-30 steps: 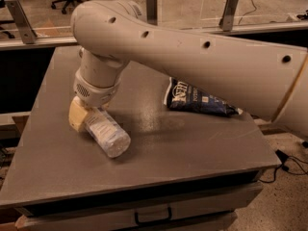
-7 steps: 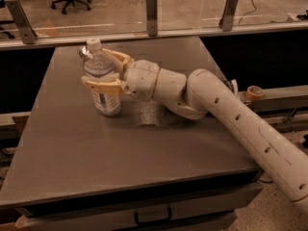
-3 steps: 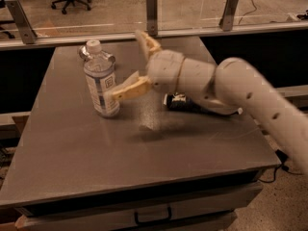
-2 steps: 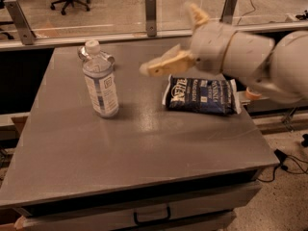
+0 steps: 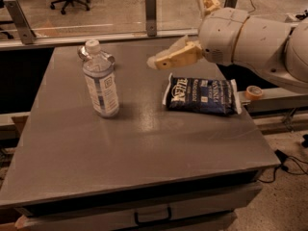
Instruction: Place blue plastic bottle upright
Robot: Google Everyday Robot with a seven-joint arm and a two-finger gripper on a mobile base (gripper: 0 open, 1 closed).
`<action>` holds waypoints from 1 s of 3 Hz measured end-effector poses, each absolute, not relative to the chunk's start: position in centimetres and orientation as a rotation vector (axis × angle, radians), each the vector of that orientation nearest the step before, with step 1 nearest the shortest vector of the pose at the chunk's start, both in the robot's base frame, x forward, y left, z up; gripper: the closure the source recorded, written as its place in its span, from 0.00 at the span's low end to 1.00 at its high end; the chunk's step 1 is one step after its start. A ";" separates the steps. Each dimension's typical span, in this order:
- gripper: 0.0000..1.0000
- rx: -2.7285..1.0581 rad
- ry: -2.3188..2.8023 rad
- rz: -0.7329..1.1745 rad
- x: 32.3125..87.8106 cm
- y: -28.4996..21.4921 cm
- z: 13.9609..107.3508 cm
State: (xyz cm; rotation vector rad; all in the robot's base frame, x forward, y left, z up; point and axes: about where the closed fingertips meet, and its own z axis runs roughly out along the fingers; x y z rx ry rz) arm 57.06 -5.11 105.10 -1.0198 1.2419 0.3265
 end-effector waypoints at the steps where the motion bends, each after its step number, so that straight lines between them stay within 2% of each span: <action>1: 0.00 -1.084 1.247 0.171 59.2 -8.8 106.7; 2: 0.00 -1.087 1.240 -0.114 63.4 -17.0 110.8; 3: 0.00 -1.047 1.232 -0.201 63.8 -20.6 113.6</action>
Offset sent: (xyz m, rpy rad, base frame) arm 0.1127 -0.2429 0.1272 -0.4251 -0.3544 -0.4852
